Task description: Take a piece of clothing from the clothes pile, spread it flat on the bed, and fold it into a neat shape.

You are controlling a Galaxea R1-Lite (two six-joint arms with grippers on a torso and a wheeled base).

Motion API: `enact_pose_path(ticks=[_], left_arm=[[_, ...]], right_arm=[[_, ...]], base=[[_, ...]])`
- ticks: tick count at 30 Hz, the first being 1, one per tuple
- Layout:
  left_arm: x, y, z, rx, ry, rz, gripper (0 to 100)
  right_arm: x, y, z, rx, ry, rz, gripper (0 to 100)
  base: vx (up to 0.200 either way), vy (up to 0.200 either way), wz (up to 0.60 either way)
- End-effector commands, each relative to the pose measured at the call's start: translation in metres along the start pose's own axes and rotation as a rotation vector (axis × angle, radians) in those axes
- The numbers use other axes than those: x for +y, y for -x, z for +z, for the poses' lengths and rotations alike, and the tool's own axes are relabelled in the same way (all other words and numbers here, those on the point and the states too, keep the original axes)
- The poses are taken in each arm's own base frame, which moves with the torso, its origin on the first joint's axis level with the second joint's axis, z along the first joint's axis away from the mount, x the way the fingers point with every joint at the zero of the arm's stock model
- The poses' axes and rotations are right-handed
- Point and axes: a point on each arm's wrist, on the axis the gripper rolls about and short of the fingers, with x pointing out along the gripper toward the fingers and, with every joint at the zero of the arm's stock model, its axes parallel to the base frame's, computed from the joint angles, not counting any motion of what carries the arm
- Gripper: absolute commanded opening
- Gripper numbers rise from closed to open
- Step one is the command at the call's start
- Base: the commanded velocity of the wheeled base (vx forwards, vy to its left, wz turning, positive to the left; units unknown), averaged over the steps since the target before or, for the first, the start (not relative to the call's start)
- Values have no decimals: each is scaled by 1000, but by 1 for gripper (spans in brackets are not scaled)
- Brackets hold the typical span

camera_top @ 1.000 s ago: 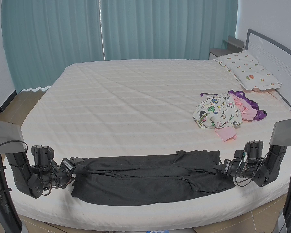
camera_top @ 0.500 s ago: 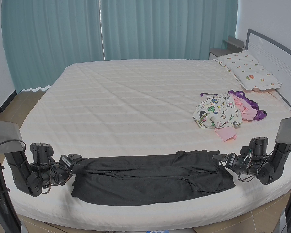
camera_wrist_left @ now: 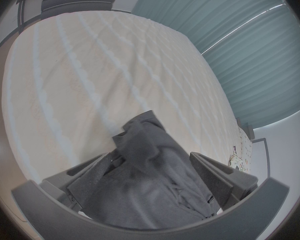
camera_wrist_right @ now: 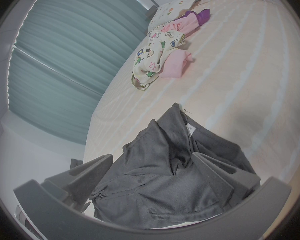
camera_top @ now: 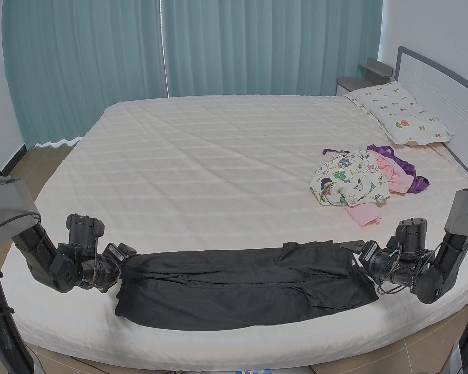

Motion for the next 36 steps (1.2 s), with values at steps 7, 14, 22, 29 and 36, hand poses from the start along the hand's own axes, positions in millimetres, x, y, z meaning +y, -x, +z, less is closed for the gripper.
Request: enact_pose_path(ticks=[7,14,22,29,36], left_arm=[[-29,-4,-13,-4,-2,-11,100],[-33,-3,-31,59,-13,28,100],[-33,-21,-34,67,13,55,100],[-34,-36,-31,39,46,69,100],[-29,-38,-27,17,52,98,100]], right_arm=[[0,6,-14,20,-34,-26,100],[-2,7,-15,25,-36,-36,100],[-4,7,-17,34,-39,-43,100],[-7,12,-20,24,-36,-31,100],[-10,11,-23,29,-35,-35,100]], base=[[0,0,0],[0,0,0],[0,0,0],[0,0,0],[0,0,0]])
